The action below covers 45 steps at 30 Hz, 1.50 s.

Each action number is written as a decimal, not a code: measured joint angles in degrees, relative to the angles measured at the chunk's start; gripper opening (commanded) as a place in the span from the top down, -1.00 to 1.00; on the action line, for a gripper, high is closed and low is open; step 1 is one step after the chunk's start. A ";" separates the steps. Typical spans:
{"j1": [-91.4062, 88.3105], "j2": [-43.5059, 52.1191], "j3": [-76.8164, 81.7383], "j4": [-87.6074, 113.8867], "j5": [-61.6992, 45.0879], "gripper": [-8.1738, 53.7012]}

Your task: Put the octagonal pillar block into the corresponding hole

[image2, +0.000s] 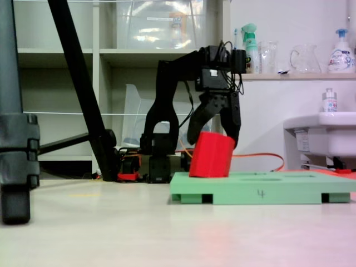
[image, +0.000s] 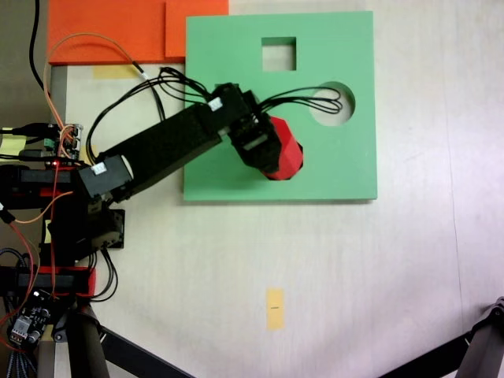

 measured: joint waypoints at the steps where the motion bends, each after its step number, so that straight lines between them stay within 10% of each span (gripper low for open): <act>1: 0.44 0.97 1.49 -0.18 -0.18 -0.53; 45: 2.99 -1.14 -2.20 4.83 -27.25 -0.24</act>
